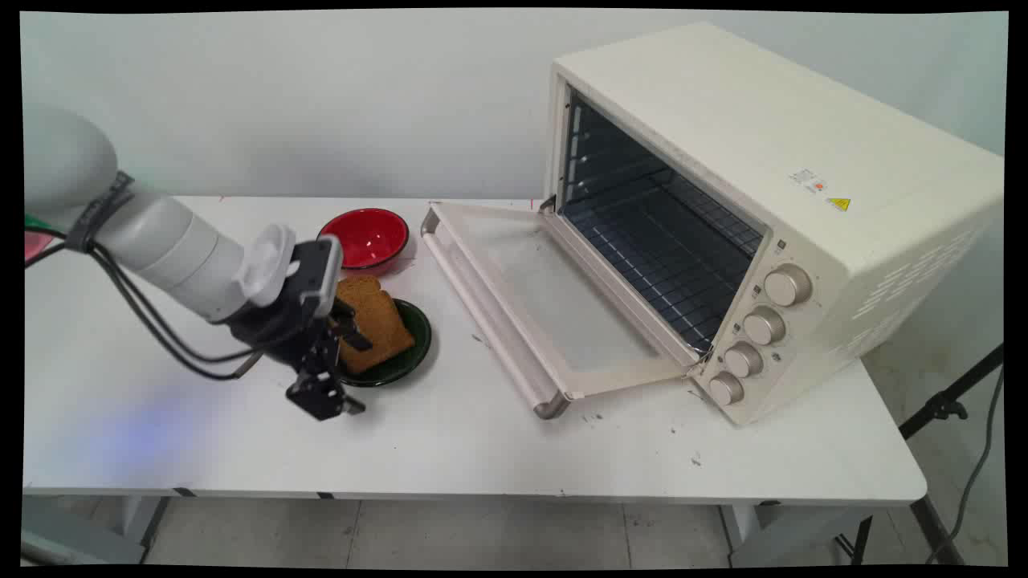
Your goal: Close the oven
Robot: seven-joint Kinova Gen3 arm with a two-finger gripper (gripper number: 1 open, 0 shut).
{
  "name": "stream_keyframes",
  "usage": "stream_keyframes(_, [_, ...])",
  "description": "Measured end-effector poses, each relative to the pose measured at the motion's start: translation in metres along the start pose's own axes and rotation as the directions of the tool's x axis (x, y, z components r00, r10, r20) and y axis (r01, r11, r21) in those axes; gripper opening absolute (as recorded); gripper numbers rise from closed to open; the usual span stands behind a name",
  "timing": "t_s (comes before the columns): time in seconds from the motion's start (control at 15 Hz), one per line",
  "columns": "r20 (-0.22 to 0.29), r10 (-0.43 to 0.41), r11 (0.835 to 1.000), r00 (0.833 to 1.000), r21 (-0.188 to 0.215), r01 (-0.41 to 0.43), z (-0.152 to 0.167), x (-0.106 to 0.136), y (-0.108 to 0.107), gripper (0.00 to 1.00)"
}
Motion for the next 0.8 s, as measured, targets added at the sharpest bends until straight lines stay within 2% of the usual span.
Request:
stream_keyframes(0.13, [-0.018, -0.071, 0.997, 0.997, 0.000, 0.071, -0.003, 0.006, -0.005, 1.00])
stream_keyframes(0.33, [-0.045, -0.167, 0.986, 0.985, -0.004, 0.167, -0.005, 0.017, -0.012, 1.00])
stream_keyframes(0.6, [-0.080, -0.276, 0.961, 0.958, -0.010, 0.276, 0.000, 0.034, -0.023, 1.00])
stream_keyframes(0.67, [-0.088, -0.299, 0.954, 0.950, -0.012, 0.299, 0.002, 0.039, -0.025, 0.00])
stream_keyframes(0.8, [-0.102, -0.334, 0.942, 0.937, -0.012, 0.334, 0.008, 0.048, -0.029, 0.00])
